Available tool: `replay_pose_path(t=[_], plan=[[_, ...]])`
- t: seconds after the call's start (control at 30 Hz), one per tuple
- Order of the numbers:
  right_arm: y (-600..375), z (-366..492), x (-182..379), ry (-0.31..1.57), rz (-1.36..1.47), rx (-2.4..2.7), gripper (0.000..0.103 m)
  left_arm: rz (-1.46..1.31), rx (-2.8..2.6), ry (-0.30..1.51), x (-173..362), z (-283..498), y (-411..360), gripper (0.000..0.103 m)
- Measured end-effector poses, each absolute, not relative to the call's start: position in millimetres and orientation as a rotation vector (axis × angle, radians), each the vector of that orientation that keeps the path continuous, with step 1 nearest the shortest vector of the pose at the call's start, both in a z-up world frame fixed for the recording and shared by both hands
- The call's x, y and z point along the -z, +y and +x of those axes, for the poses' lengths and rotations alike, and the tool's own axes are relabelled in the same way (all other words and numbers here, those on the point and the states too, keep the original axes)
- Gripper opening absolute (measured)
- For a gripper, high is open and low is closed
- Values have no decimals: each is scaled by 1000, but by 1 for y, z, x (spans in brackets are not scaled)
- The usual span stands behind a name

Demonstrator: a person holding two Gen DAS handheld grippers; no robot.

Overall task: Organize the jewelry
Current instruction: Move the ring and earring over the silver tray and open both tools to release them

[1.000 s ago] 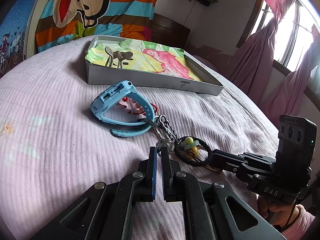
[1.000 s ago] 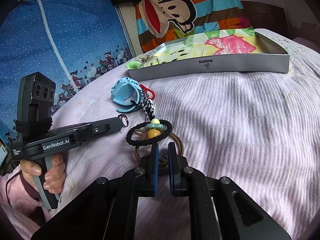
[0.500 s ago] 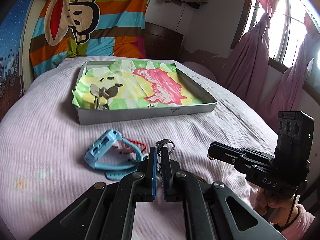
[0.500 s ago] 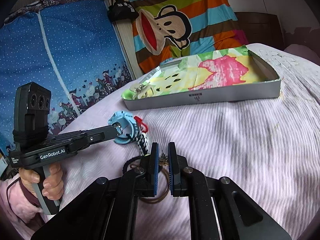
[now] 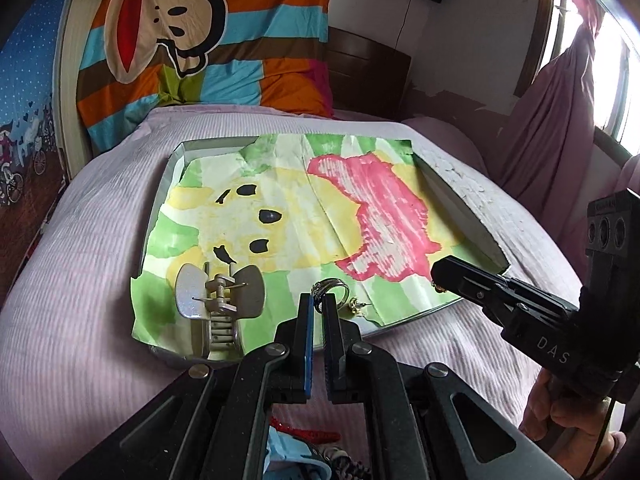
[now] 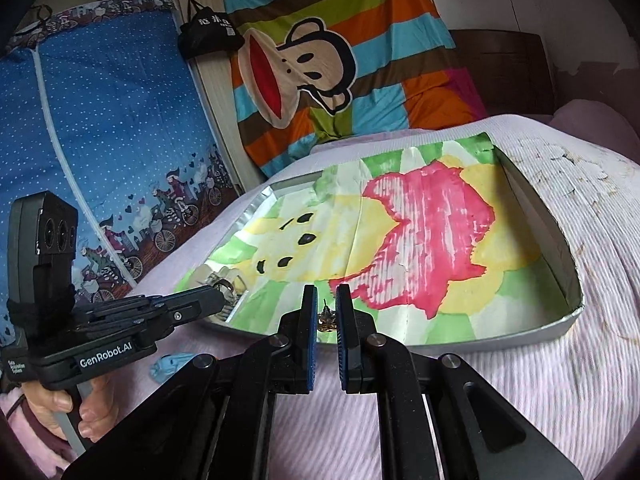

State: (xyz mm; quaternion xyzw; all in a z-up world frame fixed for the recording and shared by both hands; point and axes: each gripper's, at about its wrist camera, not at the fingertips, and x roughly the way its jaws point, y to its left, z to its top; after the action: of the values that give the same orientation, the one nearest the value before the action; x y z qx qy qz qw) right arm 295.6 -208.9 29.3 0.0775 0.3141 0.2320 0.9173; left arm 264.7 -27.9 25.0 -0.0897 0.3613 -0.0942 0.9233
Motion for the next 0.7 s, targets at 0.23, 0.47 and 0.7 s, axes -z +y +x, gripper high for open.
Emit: replay_pose_path(t=[0.23,0.47,0.7], plan=[[-195,330,-3,767,133,-438,8,-235,167,830,-6,281,-25,4],[-185,332,-2,798,35,-429,8,-270,165,841,-3,283,-23,5],[-187,331,-3,804,14,-413,9,-278,175,819,-7,276,-20,5]])
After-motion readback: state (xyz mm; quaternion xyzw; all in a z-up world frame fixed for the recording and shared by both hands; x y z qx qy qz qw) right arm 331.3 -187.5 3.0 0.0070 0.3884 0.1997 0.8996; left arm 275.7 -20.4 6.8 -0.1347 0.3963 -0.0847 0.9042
